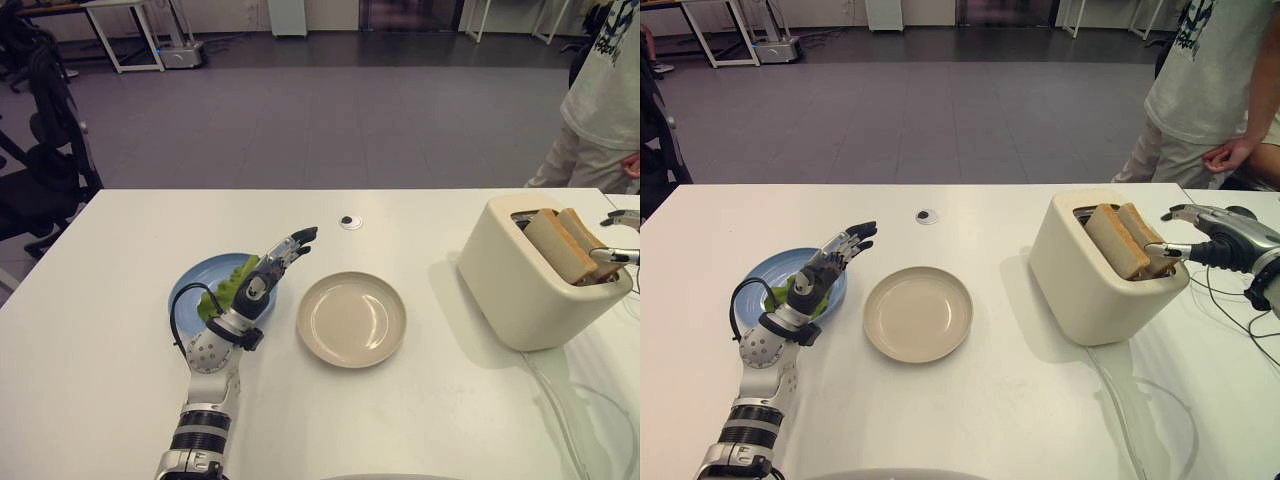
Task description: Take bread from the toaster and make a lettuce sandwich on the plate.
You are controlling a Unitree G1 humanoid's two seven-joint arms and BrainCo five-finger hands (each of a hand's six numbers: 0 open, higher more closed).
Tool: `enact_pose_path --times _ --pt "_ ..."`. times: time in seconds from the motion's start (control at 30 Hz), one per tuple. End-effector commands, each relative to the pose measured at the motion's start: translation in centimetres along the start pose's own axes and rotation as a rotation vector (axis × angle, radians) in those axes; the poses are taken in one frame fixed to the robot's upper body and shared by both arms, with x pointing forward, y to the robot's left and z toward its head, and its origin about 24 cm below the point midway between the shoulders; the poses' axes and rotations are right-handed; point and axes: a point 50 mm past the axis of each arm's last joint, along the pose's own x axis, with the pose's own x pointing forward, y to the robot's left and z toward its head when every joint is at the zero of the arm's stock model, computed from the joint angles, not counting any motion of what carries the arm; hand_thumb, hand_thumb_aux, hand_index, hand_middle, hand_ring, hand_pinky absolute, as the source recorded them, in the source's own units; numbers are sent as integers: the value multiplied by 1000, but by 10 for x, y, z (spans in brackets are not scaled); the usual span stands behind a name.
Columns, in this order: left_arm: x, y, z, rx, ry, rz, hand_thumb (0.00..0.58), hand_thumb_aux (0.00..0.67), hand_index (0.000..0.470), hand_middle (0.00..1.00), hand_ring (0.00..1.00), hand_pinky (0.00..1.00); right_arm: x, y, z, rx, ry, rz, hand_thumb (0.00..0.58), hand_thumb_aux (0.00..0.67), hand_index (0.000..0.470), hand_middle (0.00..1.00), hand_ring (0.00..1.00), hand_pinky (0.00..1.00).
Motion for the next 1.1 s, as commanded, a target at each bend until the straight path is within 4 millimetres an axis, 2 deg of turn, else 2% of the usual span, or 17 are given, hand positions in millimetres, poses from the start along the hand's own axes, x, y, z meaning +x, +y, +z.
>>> enact_pose_path --times 0.03,0.1,0.23,0.27,0.3,0.37,0.63,0.77,0.87,0.97,1.1 --pt "-2 0 -1 14 12 -13 0 0 0 0 0 0 1 5 3 -5 -12 51 476 386 271 0 0 0" --pt "-2 1 -1 16 13 -14 0 0 0 0 0 0 1 7 4 -2 -18 64 503 426 299 0 0 0" --pt "-3 1 -1 18 13 -17 0 0 0 0 0 0 4 12 9 4 -42 81 524 462 324 0 0 0" --pt "-3 1 -1 19 13 -17 0 0 0 0 0 0 5 13 12 7 -56 85 540 494 347 0 0 0" --pt "-3 1 -1 19 14 -18 0 0 0 0 0 0 6 13 15 11 -73 82 570 581 407 0 0 0" --pt "-3 1 -1 20 14 -18 0 0 0 0 0 0 7 10 19 18 -98 56 580 670 470 0 0 0" --pt "-1 0 -1 23 14 -24 0 0 0 0 0 0 2 -33 23 104 -134 -206 580 670 470 0 0 0" --pt "0 -1 -1 24 15 -28 0 0 0 0 0 0 -4 -61 24 241 -161 -356 580 670 470 0 0 0" --pt "0 -2 -1 25 15 -29 0 0 0 0 0 0 -9 -79 32 363 -244 -435 580 670 470 0 0 0" --pt "1 -2 -1 27 16 -28 0 0 0 0 0 0 -6 -83 54 448 -378 -435 580 670 470 0 0 0" --pt "1 -2 -1 27 16 -27 0 0 0 0 0 0 2 -74 101 534 -613 -339 580 670 470 0 0 0"
